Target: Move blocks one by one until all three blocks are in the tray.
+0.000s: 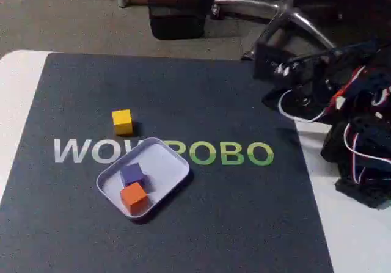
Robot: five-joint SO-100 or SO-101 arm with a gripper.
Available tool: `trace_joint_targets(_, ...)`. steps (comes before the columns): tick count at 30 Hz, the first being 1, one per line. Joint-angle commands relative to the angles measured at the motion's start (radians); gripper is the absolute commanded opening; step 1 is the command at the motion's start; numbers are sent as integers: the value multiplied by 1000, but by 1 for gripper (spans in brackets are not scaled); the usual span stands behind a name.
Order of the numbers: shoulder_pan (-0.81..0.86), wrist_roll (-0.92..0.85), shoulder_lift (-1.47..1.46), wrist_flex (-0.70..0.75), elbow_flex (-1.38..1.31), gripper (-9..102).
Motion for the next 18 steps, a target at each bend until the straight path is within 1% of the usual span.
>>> trace_joint_targets(1, -57, 64, -121, 67, -213, -8)
trace_joint_targets(4, -114, 147, -330, 109, -405, -8)
trace_joint_targets(7, -189, 241, -443, 143, -560, -7)
trace_joint_targets(18, -325, 462, -850, 146, -884, -6)
